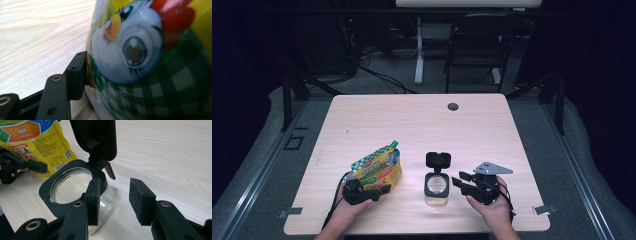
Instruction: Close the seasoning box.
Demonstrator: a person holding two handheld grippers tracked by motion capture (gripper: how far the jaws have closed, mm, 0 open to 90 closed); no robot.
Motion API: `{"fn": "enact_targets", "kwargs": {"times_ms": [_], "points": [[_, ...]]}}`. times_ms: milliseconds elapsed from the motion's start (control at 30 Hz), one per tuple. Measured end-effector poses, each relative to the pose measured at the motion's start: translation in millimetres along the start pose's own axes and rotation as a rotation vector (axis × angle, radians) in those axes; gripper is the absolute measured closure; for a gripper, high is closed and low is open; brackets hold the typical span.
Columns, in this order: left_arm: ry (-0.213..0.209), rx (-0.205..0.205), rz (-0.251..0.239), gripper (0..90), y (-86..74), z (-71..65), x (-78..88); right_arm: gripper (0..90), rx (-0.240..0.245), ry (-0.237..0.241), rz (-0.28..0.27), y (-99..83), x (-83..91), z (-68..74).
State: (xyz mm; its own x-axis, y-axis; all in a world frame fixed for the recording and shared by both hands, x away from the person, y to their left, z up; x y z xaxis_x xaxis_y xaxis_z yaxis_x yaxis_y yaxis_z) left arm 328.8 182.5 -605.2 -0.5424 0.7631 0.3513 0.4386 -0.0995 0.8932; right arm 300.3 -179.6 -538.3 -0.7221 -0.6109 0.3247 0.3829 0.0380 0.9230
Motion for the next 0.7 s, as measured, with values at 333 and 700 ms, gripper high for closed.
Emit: {"fn": "enact_targets", "kwargs": {"times_ms": [333,700], "points": [[0.0,-0.003,-0.008,45.7,0.0,-0.4,-0.3,61.3,0.0,0.001,-0.002,0.1,0.2,-0.1],[0.018,-0.028,-0.007,46.9,0.5,-2.3,-0.5,61.3,0.002,0.002,0.003,-0.2,0.0,-0.5]]}}
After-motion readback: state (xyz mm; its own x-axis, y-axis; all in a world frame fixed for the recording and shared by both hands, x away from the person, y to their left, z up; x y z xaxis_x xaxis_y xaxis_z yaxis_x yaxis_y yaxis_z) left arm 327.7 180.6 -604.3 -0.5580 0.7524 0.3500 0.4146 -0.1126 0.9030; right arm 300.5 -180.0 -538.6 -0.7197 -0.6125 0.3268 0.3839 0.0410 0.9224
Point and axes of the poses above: each handheld gripper's, and its own axes: x roughly backward along the jaws, y roughly out of its top, z roughly to its left, the point moved 3 cm from there along -x, roughly forward along the jaws, and after that the axes turned 14 degrees about -z, right-handed, at the moved point
